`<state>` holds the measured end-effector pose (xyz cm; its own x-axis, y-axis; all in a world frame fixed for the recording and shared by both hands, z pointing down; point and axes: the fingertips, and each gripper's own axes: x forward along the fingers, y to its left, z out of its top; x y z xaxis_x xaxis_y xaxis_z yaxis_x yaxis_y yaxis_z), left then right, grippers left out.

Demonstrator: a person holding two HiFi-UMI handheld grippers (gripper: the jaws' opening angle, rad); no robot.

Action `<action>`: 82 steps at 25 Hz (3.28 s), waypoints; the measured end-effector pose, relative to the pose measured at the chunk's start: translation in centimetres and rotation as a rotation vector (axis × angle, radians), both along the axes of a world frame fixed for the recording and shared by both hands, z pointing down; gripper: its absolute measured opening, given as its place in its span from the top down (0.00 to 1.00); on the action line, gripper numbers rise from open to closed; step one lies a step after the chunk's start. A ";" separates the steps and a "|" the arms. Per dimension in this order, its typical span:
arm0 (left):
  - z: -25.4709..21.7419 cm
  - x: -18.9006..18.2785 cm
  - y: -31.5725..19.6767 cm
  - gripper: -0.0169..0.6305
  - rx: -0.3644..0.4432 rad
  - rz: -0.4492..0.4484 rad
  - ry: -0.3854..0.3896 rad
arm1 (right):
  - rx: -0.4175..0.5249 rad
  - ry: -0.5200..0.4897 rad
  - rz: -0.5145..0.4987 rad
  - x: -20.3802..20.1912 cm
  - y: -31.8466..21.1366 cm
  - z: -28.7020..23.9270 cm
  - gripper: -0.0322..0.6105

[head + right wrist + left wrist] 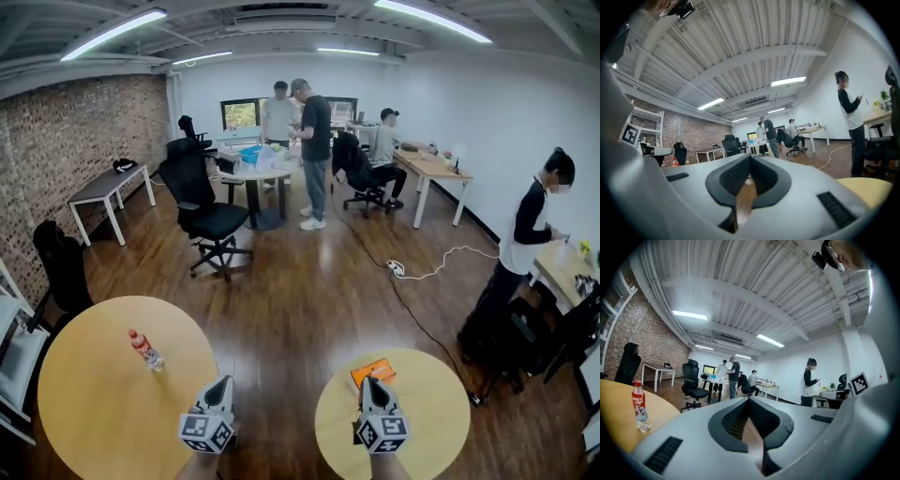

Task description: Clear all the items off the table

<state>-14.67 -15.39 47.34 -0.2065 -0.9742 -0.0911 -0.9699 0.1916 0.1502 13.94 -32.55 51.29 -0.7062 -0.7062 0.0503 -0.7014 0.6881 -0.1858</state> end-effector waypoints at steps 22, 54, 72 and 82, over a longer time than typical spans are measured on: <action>-0.2 -23.6 24.6 0.97 0.178 -0.447 0.074 | 0.183 0.059 -0.420 -31.3 15.3 -5.4 0.94; 3.1 -30.2 35.4 0.97 0.019 -0.829 0.088 | 0.055 0.135 -0.904 -52.7 22.7 1.2 0.84; 4.7 -31.1 34.0 0.97 -0.008 -0.820 0.132 | 0.013 0.173 -0.909 -53.8 21.5 3.0 0.84; 4.9 -31.6 33.2 0.97 -0.007 -0.799 0.138 | 0.015 0.178 -0.888 -54.1 20.9 3.2 0.84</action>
<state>-46.25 17.85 52.19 -0.8489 -0.5284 -0.0085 -0.5129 0.8198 0.2546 -40.20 -11.61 54.48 -0.9741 0.0938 0.2058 0.0717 0.9911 -0.1123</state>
